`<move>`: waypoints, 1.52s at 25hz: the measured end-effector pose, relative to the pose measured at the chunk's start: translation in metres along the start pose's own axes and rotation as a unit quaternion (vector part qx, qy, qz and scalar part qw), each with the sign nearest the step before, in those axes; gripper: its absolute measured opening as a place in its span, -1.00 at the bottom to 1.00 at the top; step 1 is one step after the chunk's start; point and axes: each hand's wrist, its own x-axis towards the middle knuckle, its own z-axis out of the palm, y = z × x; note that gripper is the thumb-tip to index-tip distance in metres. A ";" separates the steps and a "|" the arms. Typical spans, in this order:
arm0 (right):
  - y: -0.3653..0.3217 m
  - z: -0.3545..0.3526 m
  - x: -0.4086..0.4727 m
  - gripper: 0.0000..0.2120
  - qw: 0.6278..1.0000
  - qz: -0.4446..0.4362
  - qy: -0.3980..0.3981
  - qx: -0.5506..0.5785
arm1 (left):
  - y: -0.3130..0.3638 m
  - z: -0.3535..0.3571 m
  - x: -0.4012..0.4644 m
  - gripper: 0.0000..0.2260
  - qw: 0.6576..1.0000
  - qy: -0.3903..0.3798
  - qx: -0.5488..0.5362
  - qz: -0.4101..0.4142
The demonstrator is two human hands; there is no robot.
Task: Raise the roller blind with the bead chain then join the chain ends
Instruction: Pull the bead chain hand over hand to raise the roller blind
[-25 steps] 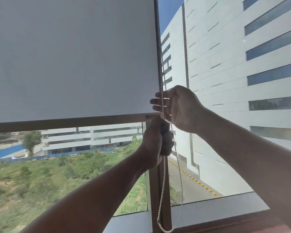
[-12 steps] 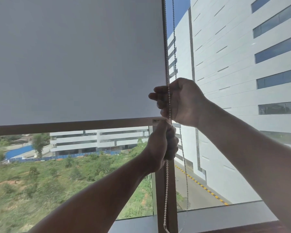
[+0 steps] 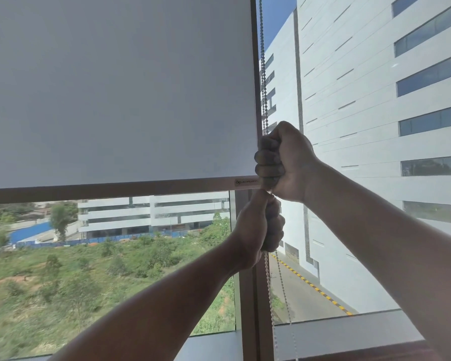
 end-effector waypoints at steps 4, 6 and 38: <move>0.034 -0.012 -0.005 -0.77 0.999 0.020 0.021 -0.022 | -0.027 -0.005 -0.011 -0.65 0.998 -0.007 0.011 -0.059; 0.058 -0.022 -0.010 -0.73 0.999 0.033 0.024 -0.030 | -0.043 -0.008 -0.020 -0.64 0.994 -0.015 0.038 -0.098; 0.086 -0.048 -0.027 -0.62 0.997 0.003 -0.061 -0.057 | 0.079 0.013 0.053 -0.70 0.993 0.032 -0.107 0.034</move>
